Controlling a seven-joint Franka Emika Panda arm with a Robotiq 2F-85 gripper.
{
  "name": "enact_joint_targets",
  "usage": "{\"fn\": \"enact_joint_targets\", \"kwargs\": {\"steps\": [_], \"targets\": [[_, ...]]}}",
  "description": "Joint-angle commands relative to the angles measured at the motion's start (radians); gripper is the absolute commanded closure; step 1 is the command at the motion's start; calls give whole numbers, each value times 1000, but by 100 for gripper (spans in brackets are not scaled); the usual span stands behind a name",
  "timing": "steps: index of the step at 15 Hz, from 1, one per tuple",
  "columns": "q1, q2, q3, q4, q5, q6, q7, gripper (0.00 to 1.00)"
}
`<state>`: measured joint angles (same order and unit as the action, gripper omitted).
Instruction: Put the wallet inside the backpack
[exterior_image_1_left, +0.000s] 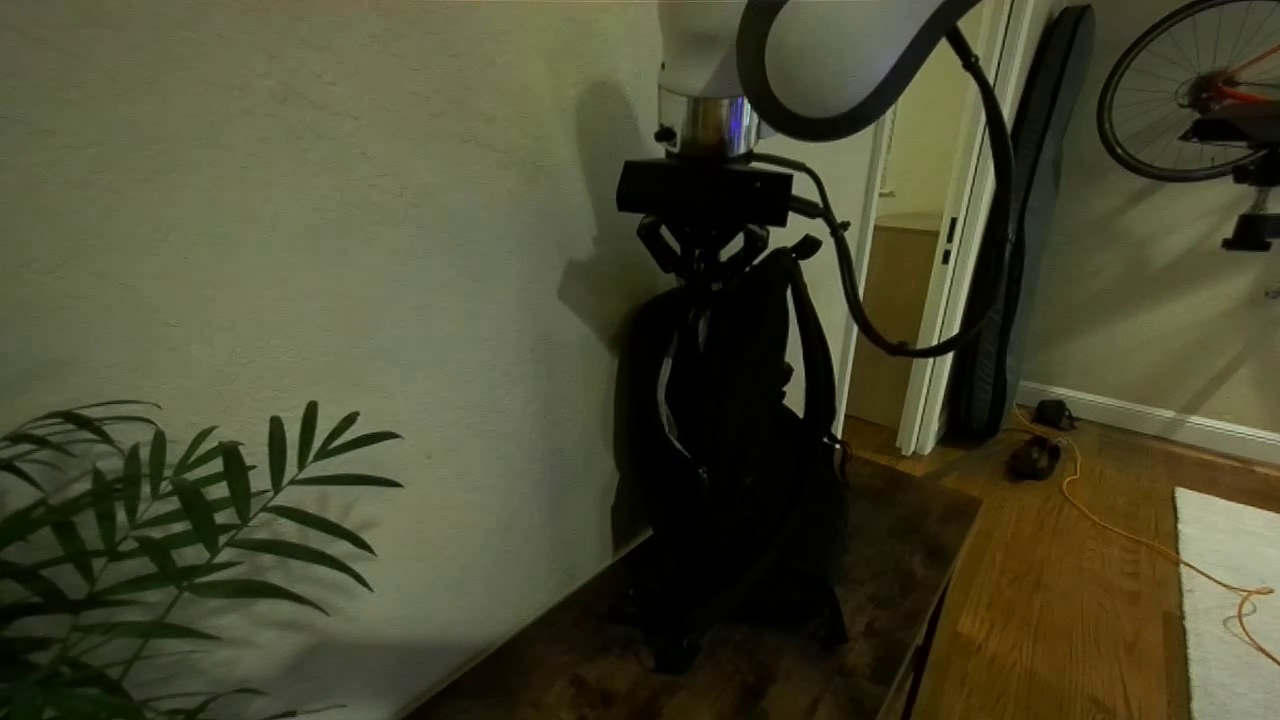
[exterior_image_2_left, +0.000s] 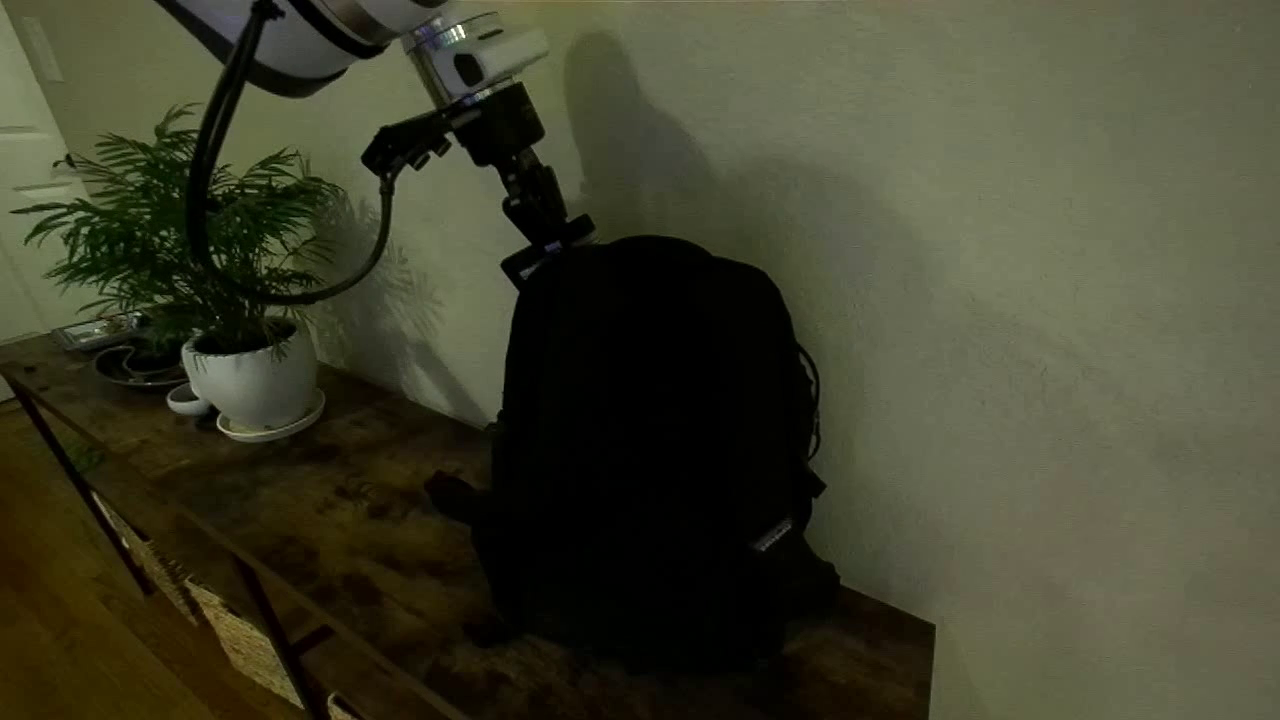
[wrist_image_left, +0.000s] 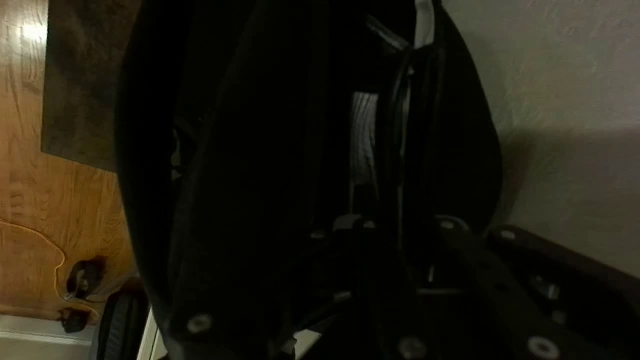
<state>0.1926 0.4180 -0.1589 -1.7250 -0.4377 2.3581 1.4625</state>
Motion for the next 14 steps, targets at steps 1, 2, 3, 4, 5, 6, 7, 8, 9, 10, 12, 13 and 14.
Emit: {"fn": "enact_joint_targets", "kwargs": {"steps": [1, 2, 3, 4, 5, 6, 7, 8, 9, 10, 12, 13, 14], "targets": [[7, 24, -17, 1, -50, 16, 52, 94], [7, 29, -18, 0, -52, 13, 51, 94], [7, 31, -20, -1, -53, 8, 50, 94], [8, 34, -23, -2, -58, 7, 48, 94], [11, 37, -27, -4, -65, 6, 48, 94], [12, 40, -30, -3, -72, 2, 44, 94], [13, 40, -31, -3, -79, -3, 42, 94], [14, 42, -31, 0, -84, -6, 45, 60], [14, 41, -31, 0, -89, -9, 40, 59], [16, 39, -30, -1, -94, -14, 37, 53], [17, 31, -24, -9, -99, -17, 28, 40], [16, 27, -19, -13, -95, -16, 21, 34], [17, 22, -16, -19, -94, -16, 15, 27]]}}
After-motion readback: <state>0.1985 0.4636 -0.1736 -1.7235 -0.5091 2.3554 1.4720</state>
